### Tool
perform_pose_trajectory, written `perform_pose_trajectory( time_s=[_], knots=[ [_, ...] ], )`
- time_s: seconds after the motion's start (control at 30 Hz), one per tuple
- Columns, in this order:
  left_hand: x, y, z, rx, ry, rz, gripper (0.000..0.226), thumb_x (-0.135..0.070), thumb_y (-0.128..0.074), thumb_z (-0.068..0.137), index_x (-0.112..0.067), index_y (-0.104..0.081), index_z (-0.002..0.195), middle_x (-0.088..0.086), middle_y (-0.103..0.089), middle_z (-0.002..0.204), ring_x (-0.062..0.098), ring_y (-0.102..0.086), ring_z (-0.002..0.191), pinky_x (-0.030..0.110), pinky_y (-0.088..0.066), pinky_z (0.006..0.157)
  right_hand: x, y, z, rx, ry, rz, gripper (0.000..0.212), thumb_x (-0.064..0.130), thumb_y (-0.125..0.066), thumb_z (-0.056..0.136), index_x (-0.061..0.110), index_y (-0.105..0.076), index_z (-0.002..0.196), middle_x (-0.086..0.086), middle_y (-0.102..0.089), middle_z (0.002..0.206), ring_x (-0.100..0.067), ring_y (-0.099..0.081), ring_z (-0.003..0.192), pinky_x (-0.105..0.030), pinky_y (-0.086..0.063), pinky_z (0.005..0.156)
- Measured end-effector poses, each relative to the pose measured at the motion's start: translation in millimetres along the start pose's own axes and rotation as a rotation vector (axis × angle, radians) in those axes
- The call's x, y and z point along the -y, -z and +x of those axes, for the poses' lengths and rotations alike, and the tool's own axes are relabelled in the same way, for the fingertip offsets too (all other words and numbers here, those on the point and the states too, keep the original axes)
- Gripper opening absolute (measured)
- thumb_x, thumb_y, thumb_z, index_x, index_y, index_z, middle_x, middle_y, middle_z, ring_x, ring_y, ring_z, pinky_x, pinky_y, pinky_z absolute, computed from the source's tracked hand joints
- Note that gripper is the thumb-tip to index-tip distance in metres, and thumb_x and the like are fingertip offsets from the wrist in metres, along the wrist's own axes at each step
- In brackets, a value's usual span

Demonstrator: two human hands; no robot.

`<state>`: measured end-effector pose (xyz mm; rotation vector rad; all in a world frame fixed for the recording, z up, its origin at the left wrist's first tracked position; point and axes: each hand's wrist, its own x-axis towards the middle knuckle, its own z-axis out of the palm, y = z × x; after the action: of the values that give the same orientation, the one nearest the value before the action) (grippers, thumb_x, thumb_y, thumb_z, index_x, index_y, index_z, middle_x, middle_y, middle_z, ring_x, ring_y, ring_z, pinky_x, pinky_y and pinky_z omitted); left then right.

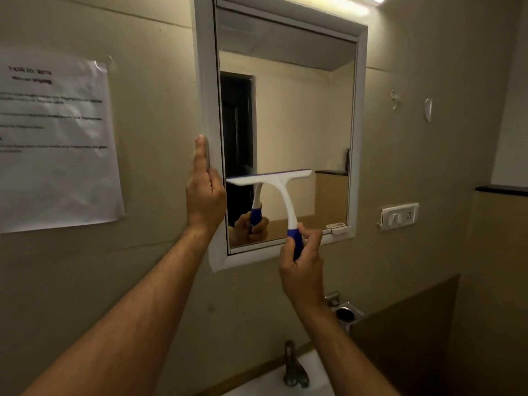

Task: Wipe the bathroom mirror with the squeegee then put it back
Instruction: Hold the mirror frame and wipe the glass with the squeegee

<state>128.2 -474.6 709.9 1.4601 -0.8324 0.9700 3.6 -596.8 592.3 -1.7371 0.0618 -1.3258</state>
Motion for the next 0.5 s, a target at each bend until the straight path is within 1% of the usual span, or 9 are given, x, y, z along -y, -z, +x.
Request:
perform_pose_trajectory(
  time_s=[0.1,0.13,0.2,0.23,0.27,0.3,0.4,0.43,0.5],
  knots=[
    [-1,-1,-5,-0.015,0.014,0.004,0.056,-0.006,-0.033,0.103,-0.020,-0.017,0.155,-0.005,-0.022,0.160,0.013,-0.029,0.144,0.039,-0.031,0.117,-10,5,-19,0.025,-0.036,-0.018,0.024,0.016,-0.047,0.100,0.028,-0.034,0.115,-0.001,-0.055,0.086,-0.013,-0.064,0.067,-0.025,-0.055,0.050],
    [-2,-1,-7,-0.022,0.017,0.012,0.056,-0.006,-0.033,0.103,-0.019,-0.018,0.155,-0.004,-0.023,0.160,0.012,-0.028,0.144,0.033,-0.030,0.118,-12,6,-25,0.031,-0.042,-0.022,0.024,0.014,-0.048,0.099,0.027,-0.035,0.116,0.000,-0.055,0.086,-0.012,-0.064,0.067,-0.024,-0.055,0.050],
    [-2,0,-10,-0.024,0.021,0.019,0.055,-0.006,-0.033,0.103,-0.018,-0.019,0.155,-0.003,-0.023,0.160,0.010,-0.025,0.145,0.012,-0.023,0.116,-13,8,-30,0.036,-0.056,-0.015,0.024,0.013,-0.049,0.099,0.026,-0.036,0.115,-0.001,-0.055,0.084,-0.010,-0.064,0.066,-0.021,-0.052,0.049],
    [-2,0,-11,-0.020,0.025,0.018,0.055,-0.006,-0.033,0.104,-0.017,-0.019,0.155,-0.003,-0.023,0.160,0.009,-0.024,0.145,0.006,-0.019,0.113,-11,9,-30,0.032,-0.065,-0.009,0.024,0.013,-0.049,0.099,0.026,-0.036,0.114,-0.001,-0.056,0.084,-0.010,-0.063,0.066,-0.020,-0.052,0.050],
    [-3,1,-11,-0.015,0.032,0.016,0.054,-0.006,-0.034,0.104,-0.017,-0.020,0.155,-0.003,-0.024,0.160,0.009,-0.024,0.145,0.004,-0.018,0.112,-9,9,-29,0.023,-0.074,0.000,0.024,0.013,-0.050,0.098,0.027,-0.037,0.113,-0.001,-0.056,0.085,-0.010,-0.063,0.066,-0.020,-0.052,0.050],
    [-3,2,-12,-0.011,0.039,0.013,0.054,-0.007,-0.034,0.104,-0.018,-0.021,0.155,-0.004,-0.025,0.160,0.009,-0.024,0.145,0.007,-0.018,0.113,-6,9,-26,0.012,-0.081,0.009,0.024,0.013,-0.050,0.098,0.027,-0.038,0.112,-0.001,-0.056,0.085,-0.010,-0.063,0.066,-0.021,-0.052,0.051],
    [-2,6,-11,0.027,0.068,0.013,0.054,-0.011,-0.035,0.105,-0.023,-0.019,0.155,-0.006,-0.025,0.160,0.012,-0.027,0.145,0.024,-0.026,0.116,1,10,-22,0.007,-0.097,0.007,0.024,0.014,-0.051,0.098,0.028,-0.038,0.113,0.001,-0.056,0.084,-0.011,-0.063,0.068,-0.024,-0.055,0.051],
    [-2,7,-11,0.040,0.074,0.021,0.054,-0.012,-0.035,0.105,-0.024,-0.018,0.155,-0.007,-0.025,0.160,0.013,-0.028,0.144,0.027,-0.027,0.115,3,10,-23,0.011,-0.102,0.002,0.024,0.015,-0.051,0.098,0.029,-0.038,0.113,0.001,-0.056,0.084,-0.012,-0.063,0.069,-0.025,-0.056,0.052],
    [-2,9,-12,0.053,0.076,0.037,0.054,-0.014,-0.036,0.106,-0.025,-0.018,0.155,-0.005,-0.026,0.159,0.015,-0.031,0.143,0.027,-0.029,0.112,3,10,-26,0.017,-0.110,-0.006,0.024,0.016,-0.050,0.098,0.031,-0.037,0.112,0.000,-0.057,0.083,-0.015,-0.063,0.068,-0.026,-0.055,0.051]
  ],
)
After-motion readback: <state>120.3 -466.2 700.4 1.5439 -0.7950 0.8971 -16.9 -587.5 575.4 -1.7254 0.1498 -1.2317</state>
